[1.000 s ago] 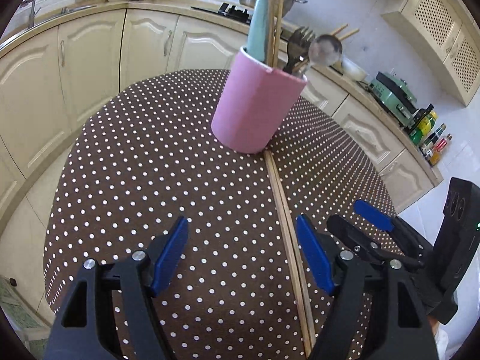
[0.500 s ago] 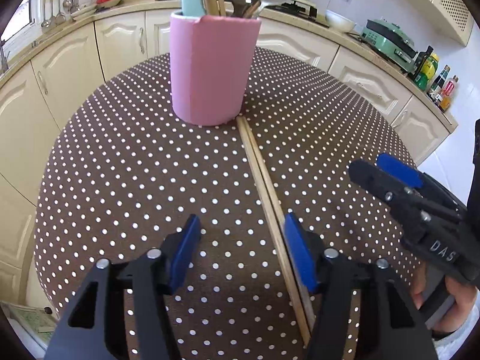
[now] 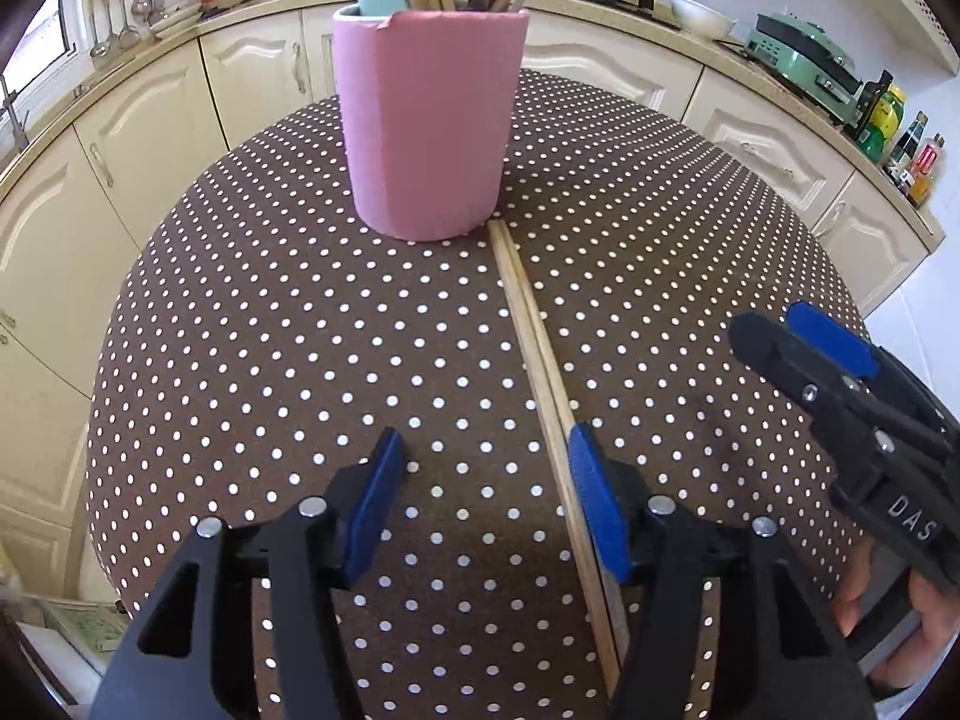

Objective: Organize utensils
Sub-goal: 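Move both open tools back toward the two loose wooden chopsticks, then grasp one wooden chopstick with the left tool while the right tool grasps the other, then lift both chopsticks upright with both tools over the pink cup, then lower both chopsticks into the pink cup and open both tools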

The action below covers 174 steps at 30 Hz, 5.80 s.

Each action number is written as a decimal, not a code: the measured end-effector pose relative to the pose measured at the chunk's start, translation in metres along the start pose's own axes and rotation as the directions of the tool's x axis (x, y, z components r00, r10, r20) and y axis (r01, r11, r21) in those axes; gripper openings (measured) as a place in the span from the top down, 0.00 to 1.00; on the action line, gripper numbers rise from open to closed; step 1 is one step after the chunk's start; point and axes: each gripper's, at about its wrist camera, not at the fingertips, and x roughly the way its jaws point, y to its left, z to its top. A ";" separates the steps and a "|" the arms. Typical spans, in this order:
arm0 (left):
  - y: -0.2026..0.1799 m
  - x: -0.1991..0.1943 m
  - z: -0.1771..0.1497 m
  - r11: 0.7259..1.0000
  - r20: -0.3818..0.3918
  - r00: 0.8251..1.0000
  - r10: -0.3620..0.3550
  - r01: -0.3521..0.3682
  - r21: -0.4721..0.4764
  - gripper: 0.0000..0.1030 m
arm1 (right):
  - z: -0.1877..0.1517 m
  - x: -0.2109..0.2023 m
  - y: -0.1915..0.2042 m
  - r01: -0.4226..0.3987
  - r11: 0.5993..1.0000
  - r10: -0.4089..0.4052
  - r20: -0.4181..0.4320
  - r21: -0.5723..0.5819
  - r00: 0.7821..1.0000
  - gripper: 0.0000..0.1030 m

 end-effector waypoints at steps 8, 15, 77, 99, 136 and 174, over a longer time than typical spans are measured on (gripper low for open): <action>0.004 0.007 0.008 0.999 -0.026 0.999 0.032 -0.032 0.005 0.44 | 0.000 0.004 0.000 0.003 1.000 -0.003 -0.018 -0.001 1.000 0.25; -0.010 0.022 0.030 0.995 -0.014 0.995 0.096 -0.095 0.041 0.54 | 0.001 0.008 -0.003 0.001 1.000 -0.001 -0.036 0.010 0.999 0.26; 0.069 0.014 0.023 0.990 -0.110 0.991 -0.073 0.059 -0.124 0.70 | 0.066 0.136 0.158 -0.163 0.915 -0.103 -0.605 -0.369 0.789 0.89; 0.065 -0.032 0.009 0.976 0.185 0.976 -0.112 0.143 -0.165 0.94 | 0.075 0.068 0.043 -0.366 0.922 0.282 -0.435 -0.122 0.855 0.94; 0.023 -0.156 0.096 0.982 0.907 0.411 -0.094 0.189 0.016 0.94 | 0.196 -0.052 0.070 -0.370 0.907 0.419 0.514 -0.200 0.748 0.94; 0.059 -0.075 0.114 0.991 0.866 0.494 0.070 0.064 -0.117 0.94 | 0.181 0.017 0.089 -0.279 0.930 0.367 0.589 -0.238 0.720 0.94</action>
